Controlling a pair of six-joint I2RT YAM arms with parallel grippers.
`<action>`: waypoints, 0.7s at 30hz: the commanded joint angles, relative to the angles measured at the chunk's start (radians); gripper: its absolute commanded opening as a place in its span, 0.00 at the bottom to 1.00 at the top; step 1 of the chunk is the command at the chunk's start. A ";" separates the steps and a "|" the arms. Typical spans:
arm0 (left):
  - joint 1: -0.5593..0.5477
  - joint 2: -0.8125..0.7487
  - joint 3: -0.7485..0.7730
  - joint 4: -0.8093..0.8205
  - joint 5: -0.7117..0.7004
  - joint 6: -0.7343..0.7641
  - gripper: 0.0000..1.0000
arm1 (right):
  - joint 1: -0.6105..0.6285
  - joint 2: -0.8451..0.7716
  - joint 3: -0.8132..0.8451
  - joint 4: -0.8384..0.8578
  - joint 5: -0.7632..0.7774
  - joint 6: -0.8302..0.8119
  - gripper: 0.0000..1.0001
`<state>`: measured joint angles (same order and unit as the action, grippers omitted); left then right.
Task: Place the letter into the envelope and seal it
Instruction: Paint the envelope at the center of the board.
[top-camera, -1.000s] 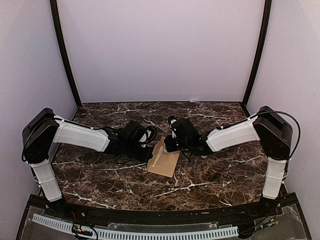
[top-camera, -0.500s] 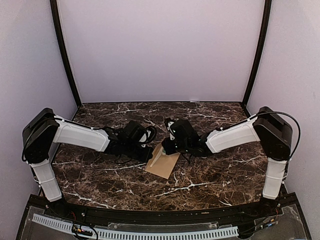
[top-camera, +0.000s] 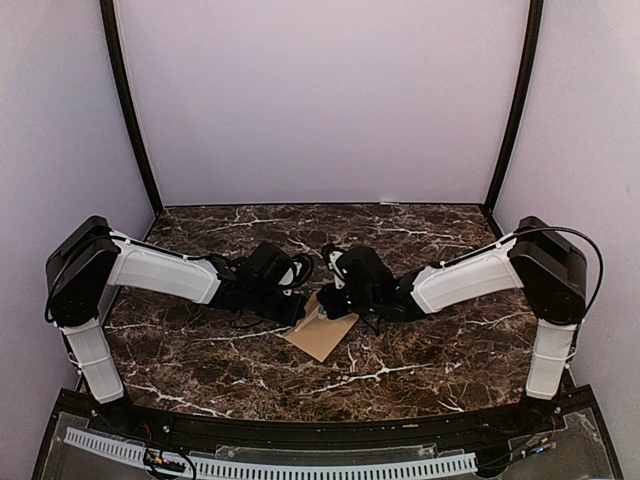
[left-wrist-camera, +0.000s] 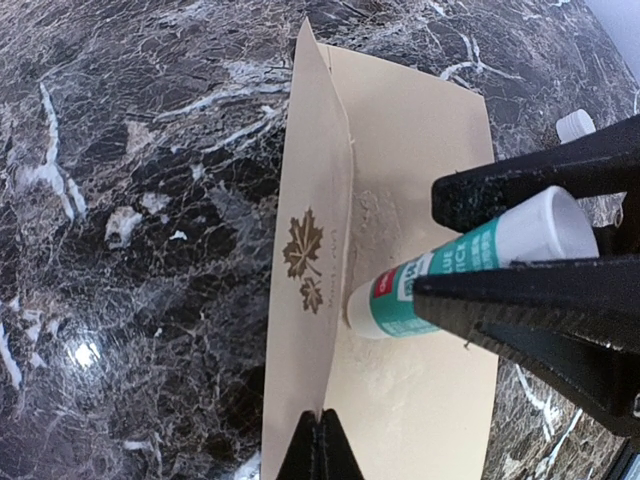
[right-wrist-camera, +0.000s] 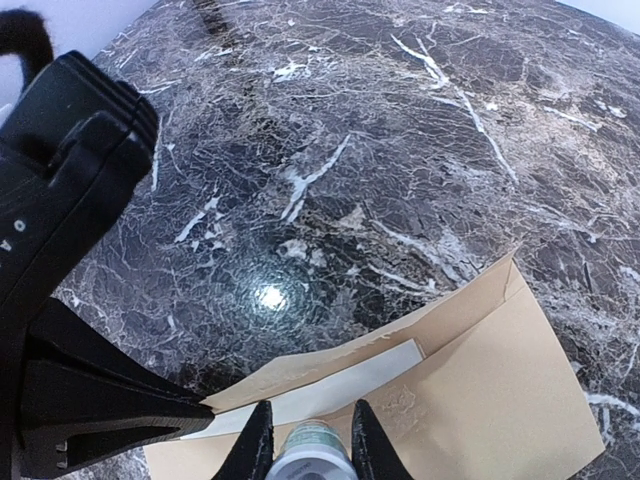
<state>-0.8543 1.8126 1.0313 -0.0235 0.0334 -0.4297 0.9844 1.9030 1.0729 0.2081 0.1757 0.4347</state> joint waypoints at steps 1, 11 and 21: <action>0.006 0.005 0.007 -0.015 -0.008 -0.009 0.00 | 0.026 -0.021 -0.013 -0.010 -0.038 0.005 0.00; 0.006 0.004 0.002 -0.016 -0.011 -0.010 0.00 | 0.040 -0.014 -0.002 -0.006 -0.038 0.019 0.00; 0.008 -0.008 -0.016 -0.016 -0.012 0.008 0.00 | 0.025 0.003 0.025 -0.063 0.050 0.039 0.00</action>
<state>-0.8543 1.8126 1.0313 -0.0238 0.0322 -0.4305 1.0080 1.9030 1.0817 0.1902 0.1886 0.4557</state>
